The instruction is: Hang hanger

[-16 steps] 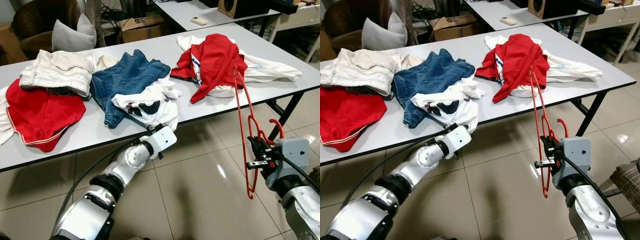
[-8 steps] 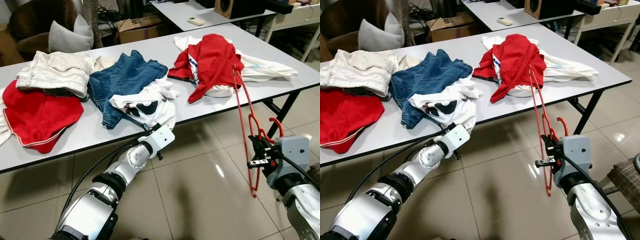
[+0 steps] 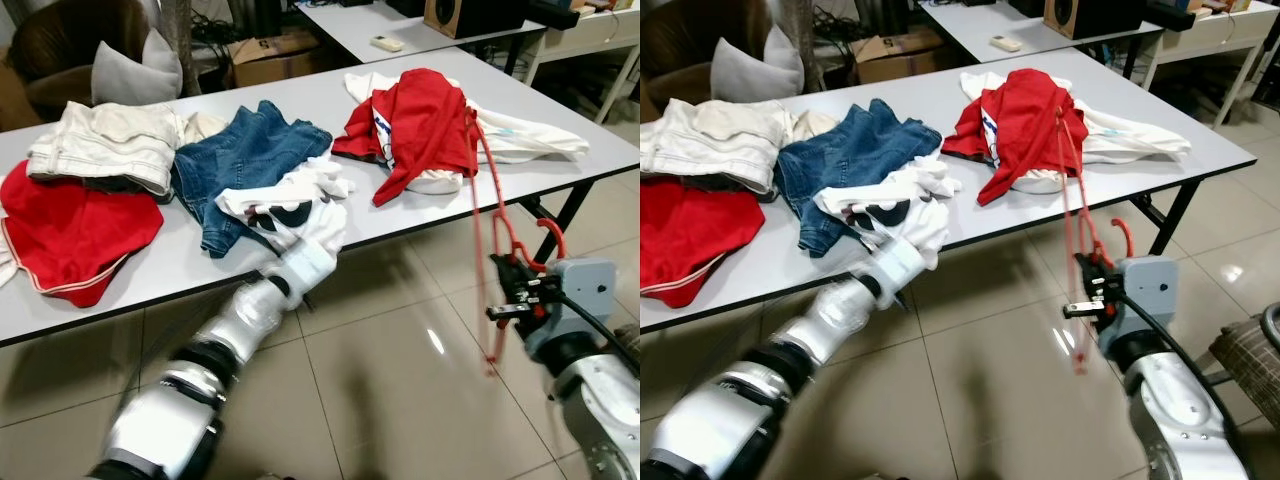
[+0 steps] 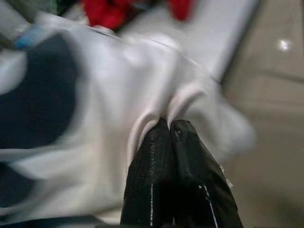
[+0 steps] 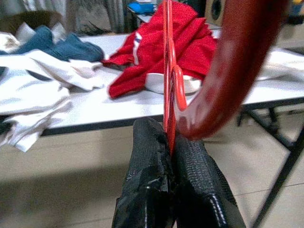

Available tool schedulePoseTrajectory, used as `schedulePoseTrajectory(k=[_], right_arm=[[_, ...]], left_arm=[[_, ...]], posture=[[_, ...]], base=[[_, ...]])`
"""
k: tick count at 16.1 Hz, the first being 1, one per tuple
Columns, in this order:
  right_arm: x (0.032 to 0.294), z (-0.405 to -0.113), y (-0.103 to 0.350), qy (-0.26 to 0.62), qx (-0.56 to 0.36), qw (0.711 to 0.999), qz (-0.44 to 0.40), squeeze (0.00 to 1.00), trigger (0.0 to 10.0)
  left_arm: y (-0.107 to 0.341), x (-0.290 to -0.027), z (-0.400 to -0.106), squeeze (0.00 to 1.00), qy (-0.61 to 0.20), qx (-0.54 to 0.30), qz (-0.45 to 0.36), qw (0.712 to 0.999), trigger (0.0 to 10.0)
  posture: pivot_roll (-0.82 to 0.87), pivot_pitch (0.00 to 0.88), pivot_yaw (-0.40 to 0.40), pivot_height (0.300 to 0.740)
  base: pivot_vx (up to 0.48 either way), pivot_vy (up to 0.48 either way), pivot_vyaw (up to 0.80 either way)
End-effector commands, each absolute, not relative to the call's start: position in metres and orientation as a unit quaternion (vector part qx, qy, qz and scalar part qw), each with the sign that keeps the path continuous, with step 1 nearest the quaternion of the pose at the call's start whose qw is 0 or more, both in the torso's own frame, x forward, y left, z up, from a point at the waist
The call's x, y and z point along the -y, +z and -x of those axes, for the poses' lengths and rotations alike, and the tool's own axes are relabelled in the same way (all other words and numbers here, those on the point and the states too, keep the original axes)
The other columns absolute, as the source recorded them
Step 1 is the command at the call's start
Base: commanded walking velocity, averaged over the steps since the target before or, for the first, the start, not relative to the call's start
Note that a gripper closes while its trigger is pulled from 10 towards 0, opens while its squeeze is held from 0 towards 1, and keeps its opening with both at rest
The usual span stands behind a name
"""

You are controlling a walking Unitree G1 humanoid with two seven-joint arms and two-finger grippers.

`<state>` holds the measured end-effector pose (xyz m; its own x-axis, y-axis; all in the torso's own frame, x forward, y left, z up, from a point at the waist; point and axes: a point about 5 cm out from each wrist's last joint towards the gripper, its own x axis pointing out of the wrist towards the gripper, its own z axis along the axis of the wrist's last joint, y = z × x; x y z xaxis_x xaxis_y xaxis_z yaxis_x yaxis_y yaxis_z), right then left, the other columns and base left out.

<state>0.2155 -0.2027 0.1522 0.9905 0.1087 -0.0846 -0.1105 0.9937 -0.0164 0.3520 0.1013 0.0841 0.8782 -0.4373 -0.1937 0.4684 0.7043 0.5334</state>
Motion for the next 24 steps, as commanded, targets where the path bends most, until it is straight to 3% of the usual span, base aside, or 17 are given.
schedulePoseTrajectory(k=[1,2,5,7,8,13,17,19,20,21,22,23,24], right_arm=[[0.198,-0.216,0.154,0.071,-0.040,0.997,-0.009,0.00,10.0],[0.194,-0.217,0.154,0.084,-0.041,0.995,-0.044,0.00,10.0],[0.191,-0.219,0.153,0.096,-0.045,0.993,-0.042,0.00,10.0],[0.186,-0.220,0.151,0.121,-0.051,0.991,-0.034,0.00,10.0],[0.176,-0.217,0.149,0.183,-0.066,0.980,-0.034,0.00,10.0],[0.163,-0.201,0.148,0.307,-0.098,0.947,0.005,0.00,10.0],[0.163,-0.203,0.145,0.316,-0.112,0.942,0.017,0.00,10.0],[0.164,-0.208,0.143,0.308,-0.122,0.943,0.023,0.00,7.8],[0.165,-0.212,0.143,0.304,-0.121,0.945,0.026,0.00,4.4],[0.167,-0.216,0.143,0.297,-0.119,0.947,0.027,0.00,3.0],[0.168,-0.221,0.145,0.291,-0.115,0.949,0.028,0.00,0.8],[0.168,-0.224,0.146,0.286,-0.112,0.951,0.027,0.00,0.1],[0.169,-0.227,0.147,0.283,-0.110,0.953,0.024,0.00,0.0]], left_arm=[[0.105,-0.104,-0.362,0.00,-0.239,0.004,-0.276,0.931,0.0],[0.139,-0.112,-0.375,0.00,-0.230,0.049,-0.248,0.940,0.0],[0.177,-0.120,-0.386,0.00,-0.231,0.094,-0.205,0.946,0.0],[0.204,-0.120,-0.391,0.00,-0.267,0.096,-0.100,0.954,0.0],[0.219,-0.115,-0.390,0.00,-0.314,0.082,-0.026,0.946,0.0],[0.248,-0.107,-0.394,0.00,-0.318,0.063,0.098,0.941,0.0],[0.249,-0.104,-0.392,0.00,-0.333,0.044,0.087,0.938,0.0],[0.248,-0.105,-0.390,0.00,-0.333,0.037,0.087,0.938,0.0],[0.248,-0.106,-0.389,0.00,-0.335,0.033,0.086,0.938,0.0],[0.247,-0.106,-0.388,0.00,-0.337,0.031,0.083,0.937,0.0],[0.246,-0.106,-0.387,0.00,-0.337,0.029,0.078,0.938,0.0],[0.245,-0.106,-0.387,0.00,-0.338,0.026,0.076,0.938,0.0],[0.243,-0.106,-0.386,0.00,-0.340,0.024,0.066,0.938,0.0]], posture=[[-0.28,0.005,0.084,0.740],[-0.26,0.000,0.085,0.740],[-0.25,0.000,0.088,0.740],[-0.24,0.000,0.091,0.740],[-0.23,0.000,0.093,0.740],[-0.23,0.000,0.106,0.740],[-0.23,0.000,0.115,0.740],[-0.23,0.000,0.112,0.740],[-0.22,0.000,0.107,0.740],[-0.22,0.000,0.104,0.740],[-0.22,0.000,0.103,0.740],[-0.22,0.000,0.102,0.740],[-0.22,0.000,0.100,0.740]], base=[[0.000,0.000,0.00],[0.000,0.000,0.00],[0.000,0.000,0.00],[0.000,0.000,0.00],[0.000,0.000,0.00],[0.000,0.000,0.00],[0.000,0.000,0.00],[0.000,0.000,0.00],[0.000,0.000,0.00],[0.000,0.000,0.00],[0.000,0.000,0.00],[0.000,0.000,0.00],[0.000,0.000,0.00]])
